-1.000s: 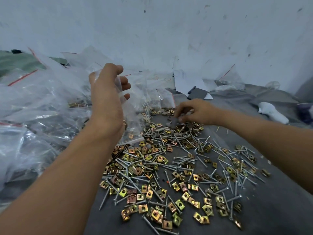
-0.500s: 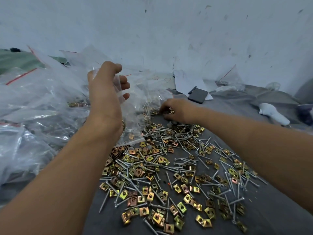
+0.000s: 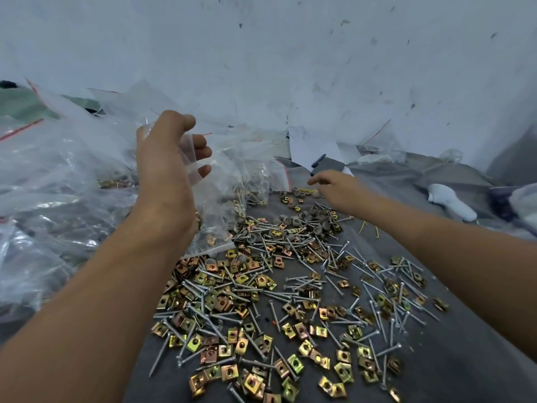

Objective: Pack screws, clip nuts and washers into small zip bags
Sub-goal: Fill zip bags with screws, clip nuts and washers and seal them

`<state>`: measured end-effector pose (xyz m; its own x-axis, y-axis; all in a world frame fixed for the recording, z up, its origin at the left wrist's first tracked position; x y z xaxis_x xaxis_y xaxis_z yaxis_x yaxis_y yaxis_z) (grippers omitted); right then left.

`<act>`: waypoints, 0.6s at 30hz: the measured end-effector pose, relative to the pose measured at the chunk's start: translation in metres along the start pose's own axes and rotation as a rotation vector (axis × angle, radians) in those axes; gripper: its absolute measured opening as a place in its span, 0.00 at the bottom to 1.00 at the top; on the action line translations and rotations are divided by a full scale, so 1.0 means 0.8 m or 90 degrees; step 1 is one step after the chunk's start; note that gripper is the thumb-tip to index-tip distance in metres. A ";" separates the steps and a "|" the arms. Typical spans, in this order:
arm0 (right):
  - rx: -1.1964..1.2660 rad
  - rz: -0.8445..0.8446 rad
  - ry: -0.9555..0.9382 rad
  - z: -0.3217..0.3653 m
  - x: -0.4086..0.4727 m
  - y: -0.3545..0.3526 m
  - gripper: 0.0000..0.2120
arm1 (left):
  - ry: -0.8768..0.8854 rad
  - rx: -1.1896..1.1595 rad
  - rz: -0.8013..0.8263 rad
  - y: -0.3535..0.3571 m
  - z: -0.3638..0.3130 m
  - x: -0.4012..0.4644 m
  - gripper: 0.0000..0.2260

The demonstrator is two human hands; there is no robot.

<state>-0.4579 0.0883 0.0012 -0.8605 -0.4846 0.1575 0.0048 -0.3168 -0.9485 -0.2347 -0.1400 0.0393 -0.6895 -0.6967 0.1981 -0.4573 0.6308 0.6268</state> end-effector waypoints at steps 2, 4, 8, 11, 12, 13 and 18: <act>0.012 0.079 0.040 0.004 0.020 0.016 0.21 | 0.005 0.006 0.007 -0.002 0.002 0.001 0.23; 0.029 0.148 0.030 0.013 0.031 0.032 0.19 | 0.010 0.013 0.016 -0.002 0.003 0.003 0.22; 0.092 0.124 0.000 0.017 0.038 0.043 0.15 | 0.010 0.011 0.015 -0.004 0.002 0.006 0.22; 0.124 0.100 -0.037 0.011 0.024 0.037 0.21 | 0.004 -0.003 0.014 -0.003 0.000 0.007 0.22; 0.143 0.088 -0.047 0.007 0.021 0.035 0.22 | 0.001 -0.006 0.016 -0.003 -0.001 0.006 0.22; 0.168 0.078 -0.046 0.005 0.018 0.033 0.23 | -0.001 -0.010 0.017 -0.001 -0.001 0.005 0.22; 0.099 0.066 -0.011 0.003 0.026 0.031 0.20 | -0.001 -0.015 0.017 0.002 0.000 0.001 0.22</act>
<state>-0.4745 0.0682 -0.0181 -0.8427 -0.5343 0.0663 0.1735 -0.3860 -0.9060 -0.2363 -0.1397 0.0407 -0.7021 -0.6792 0.2139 -0.4256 0.6411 0.6386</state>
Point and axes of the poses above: each hand's wrist, its own x-axis towards the middle knuckle, its own y-axis out of the palm, z = x × y, the point moved 2 cm from there along x, towards the middle knuckle, and after that the axes turned 9 degrees about -x, right-handed, at the moved point
